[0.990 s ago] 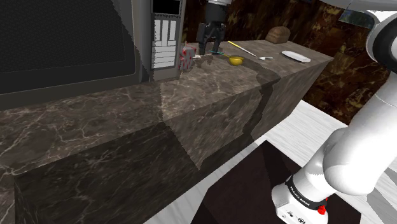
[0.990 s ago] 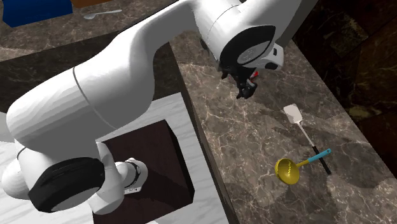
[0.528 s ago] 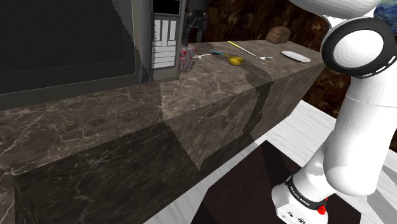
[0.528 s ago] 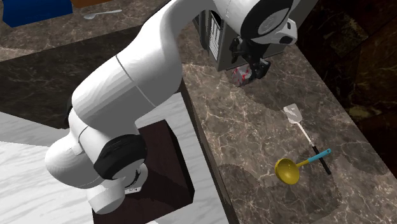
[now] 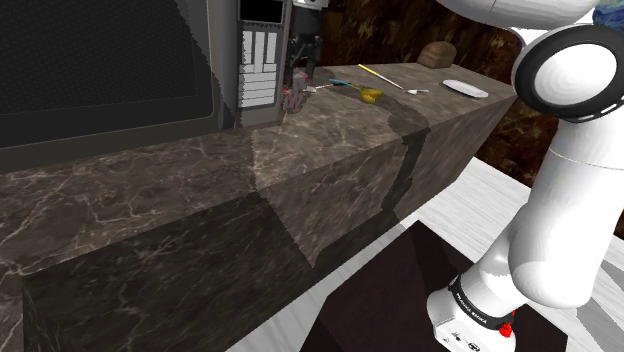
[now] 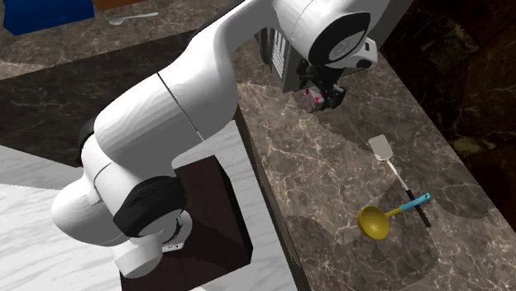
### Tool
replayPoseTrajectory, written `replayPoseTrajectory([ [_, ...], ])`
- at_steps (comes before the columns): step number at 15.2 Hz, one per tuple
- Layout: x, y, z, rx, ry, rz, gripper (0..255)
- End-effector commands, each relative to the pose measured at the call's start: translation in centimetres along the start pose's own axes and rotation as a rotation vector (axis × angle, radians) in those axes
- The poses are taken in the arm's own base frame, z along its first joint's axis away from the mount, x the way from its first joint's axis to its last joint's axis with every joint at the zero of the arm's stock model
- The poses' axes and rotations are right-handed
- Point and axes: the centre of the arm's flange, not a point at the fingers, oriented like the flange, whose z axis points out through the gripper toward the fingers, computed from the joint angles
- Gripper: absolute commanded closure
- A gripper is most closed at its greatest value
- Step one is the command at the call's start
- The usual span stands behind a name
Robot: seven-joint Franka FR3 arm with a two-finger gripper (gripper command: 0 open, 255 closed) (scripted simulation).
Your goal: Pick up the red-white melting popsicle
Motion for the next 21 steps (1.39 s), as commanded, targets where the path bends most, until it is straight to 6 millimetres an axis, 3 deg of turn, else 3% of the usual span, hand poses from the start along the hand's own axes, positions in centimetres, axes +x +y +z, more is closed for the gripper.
replayPoseTrajectory([
  [1, 0.0, 0.0, 0.1, 0.000, 0.001, 0.000, 255],
  [10, 0.0, 0.0, 0.1, 0.000, 0.001, 0.000, 255],
  [21, -0.3, -0.1, -5.7, 0.000, 0.001, 0.000, 255],
])
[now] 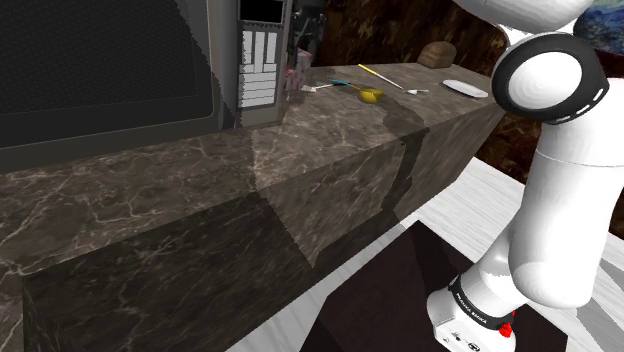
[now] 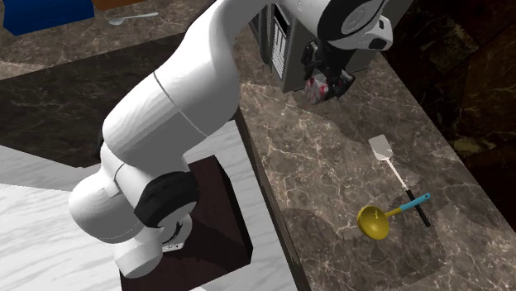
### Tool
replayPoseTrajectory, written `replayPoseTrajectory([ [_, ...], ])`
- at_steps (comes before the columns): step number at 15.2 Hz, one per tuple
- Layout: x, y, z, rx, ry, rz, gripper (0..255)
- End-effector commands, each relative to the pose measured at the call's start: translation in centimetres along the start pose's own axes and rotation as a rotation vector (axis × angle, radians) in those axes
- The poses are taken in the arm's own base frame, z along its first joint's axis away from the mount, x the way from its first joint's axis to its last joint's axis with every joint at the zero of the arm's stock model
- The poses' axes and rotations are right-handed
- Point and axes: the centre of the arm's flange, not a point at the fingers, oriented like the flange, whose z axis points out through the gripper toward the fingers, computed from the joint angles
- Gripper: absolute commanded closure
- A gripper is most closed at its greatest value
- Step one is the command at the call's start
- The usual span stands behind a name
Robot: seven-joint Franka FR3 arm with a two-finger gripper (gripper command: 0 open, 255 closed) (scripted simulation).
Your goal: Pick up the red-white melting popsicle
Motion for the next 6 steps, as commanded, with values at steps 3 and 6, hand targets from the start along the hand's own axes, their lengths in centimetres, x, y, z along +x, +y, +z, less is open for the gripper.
replayPoseTrajectory([
  [3, -0.2, -0.1, -2.1, 0.000, 0.000, 0.000, 255],
  [6, -0.2, -0.1, -2.7, 0.000, 0.000, 0.000, 255],
])
